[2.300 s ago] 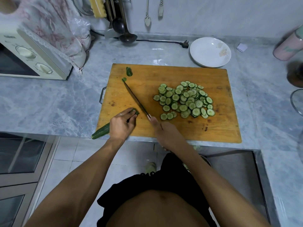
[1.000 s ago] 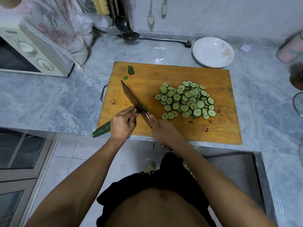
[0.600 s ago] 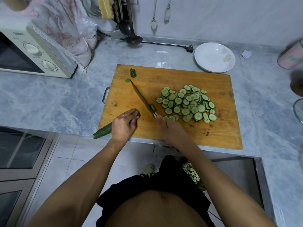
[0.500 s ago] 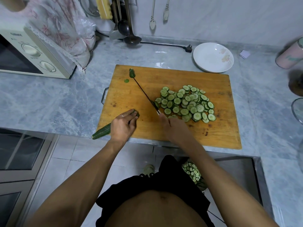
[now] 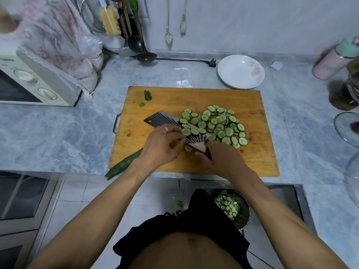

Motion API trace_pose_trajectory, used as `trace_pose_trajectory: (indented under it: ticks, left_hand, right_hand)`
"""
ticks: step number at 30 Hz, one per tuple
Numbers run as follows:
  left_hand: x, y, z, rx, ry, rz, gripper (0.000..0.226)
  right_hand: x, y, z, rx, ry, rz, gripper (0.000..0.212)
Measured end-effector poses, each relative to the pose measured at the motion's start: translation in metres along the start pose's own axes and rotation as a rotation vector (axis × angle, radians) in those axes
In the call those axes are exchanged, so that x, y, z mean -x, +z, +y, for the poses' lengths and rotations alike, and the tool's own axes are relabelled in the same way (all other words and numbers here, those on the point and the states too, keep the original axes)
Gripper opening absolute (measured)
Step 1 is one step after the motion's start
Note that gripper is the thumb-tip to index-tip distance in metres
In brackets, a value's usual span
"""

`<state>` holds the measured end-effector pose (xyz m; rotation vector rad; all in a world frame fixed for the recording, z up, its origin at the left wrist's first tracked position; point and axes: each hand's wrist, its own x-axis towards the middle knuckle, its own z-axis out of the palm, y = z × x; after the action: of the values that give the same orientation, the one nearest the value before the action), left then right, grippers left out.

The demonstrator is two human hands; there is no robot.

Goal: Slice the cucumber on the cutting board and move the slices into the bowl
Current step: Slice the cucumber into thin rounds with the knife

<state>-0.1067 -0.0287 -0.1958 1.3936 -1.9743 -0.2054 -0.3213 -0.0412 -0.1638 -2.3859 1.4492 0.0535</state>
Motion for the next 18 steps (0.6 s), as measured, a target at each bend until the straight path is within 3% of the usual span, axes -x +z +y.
trace_pose_trajectory:
  ticks: [4,8,13,18]
  left_hand:
    - [-0.028,0.005,0.0,-0.054,-0.089,-0.355,0.034]
    - [-0.058,0.012,0.0,-0.12,-0.189,-0.608,0.04]
    - [-0.067,0.013,0.01,-0.045,-0.159,-0.509,0.03]
    - [-0.085,0.021,0.021,-0.051,-0.107,-0.674,0.038]
  right_hand:
    - [0.008,-0.006,0.005,0.083,-0.071,0.03,0.041]
    - [0.011,-0.012,0.01,0.103,-0.082,0.012,0.045]
    - [0.01,-0.022,0.019,0.134,-0.108,-0.03,0.046]
    - [0.003,-0.028,0.028,0.137,-0.149,-0.041,0.047]
